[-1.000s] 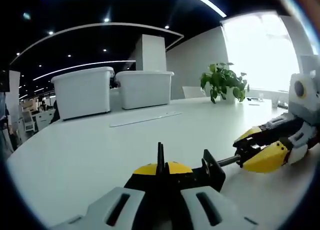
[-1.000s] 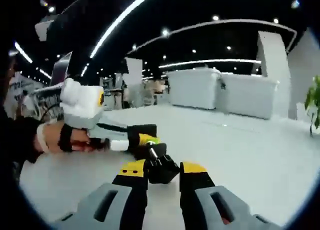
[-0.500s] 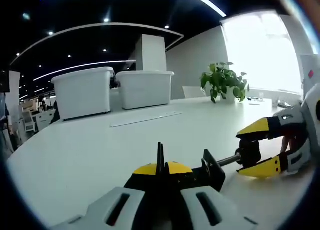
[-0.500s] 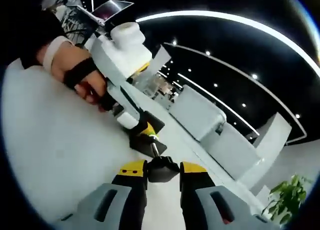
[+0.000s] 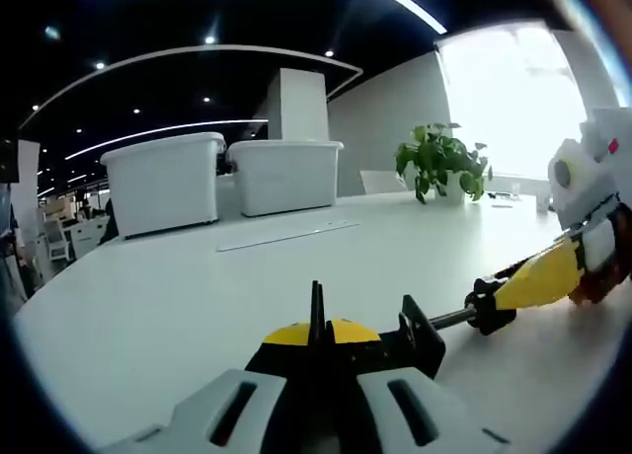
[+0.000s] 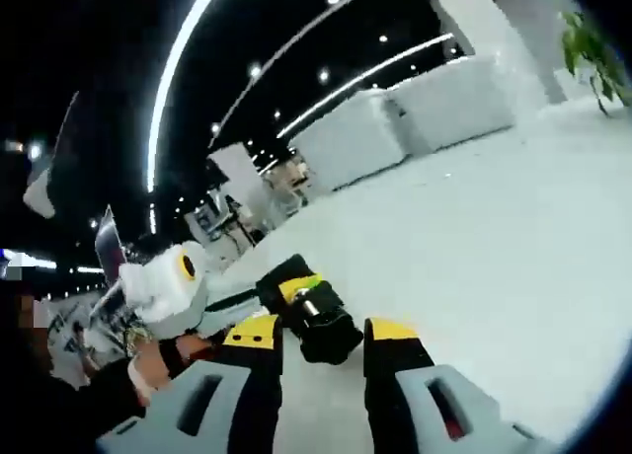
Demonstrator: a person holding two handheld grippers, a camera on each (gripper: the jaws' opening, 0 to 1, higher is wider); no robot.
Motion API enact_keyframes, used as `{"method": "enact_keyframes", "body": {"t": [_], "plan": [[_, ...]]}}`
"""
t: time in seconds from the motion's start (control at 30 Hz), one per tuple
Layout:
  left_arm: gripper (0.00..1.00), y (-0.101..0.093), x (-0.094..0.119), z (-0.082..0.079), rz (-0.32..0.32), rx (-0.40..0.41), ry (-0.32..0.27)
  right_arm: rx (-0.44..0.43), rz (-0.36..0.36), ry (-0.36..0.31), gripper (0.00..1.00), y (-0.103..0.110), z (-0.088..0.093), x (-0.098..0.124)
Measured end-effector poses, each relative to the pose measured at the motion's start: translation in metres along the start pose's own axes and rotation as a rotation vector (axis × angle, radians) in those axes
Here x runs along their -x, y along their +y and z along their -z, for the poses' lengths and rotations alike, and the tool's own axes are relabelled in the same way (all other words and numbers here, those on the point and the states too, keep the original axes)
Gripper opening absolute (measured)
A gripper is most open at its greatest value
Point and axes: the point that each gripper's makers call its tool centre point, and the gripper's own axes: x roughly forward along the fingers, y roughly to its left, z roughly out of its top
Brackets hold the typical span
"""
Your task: Clamp the fixed fixture on the desktop, loosen the retaining clip, secure it to the edge of the desk, and tighten the retaining clip.
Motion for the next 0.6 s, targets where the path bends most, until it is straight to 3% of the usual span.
{"method": "enact_keyframes", "body": {"t": [0.17,0.3,0.5,0.6], "plan": [[0.04,-0.0004,0.0011,-0.0004,0.003,-0.001,-0.001,-0.035,-0.02,0.0,0.25,0.0008,0.0055,-0.0003],[0.04,-0.0002,0.0015,-0.0004,0.003,-0.003,-0.001,0.01,-0.021,-0.005,0.24,0.0011,0.0043,-0.0021],[0.04,-0.0034,0.0061,-0.0004,0.002,-0.004,-0.002,0.219,-0.004,-0.03,0.23,0.0024,-0.0007,-0.0028],[0.04,-0.0022,0.0052,-0.0004,0.001,-0.003,-0.001,0.386,0.016,-0.048,0.23,0.0056,-0.0022,-0.0033]]}}
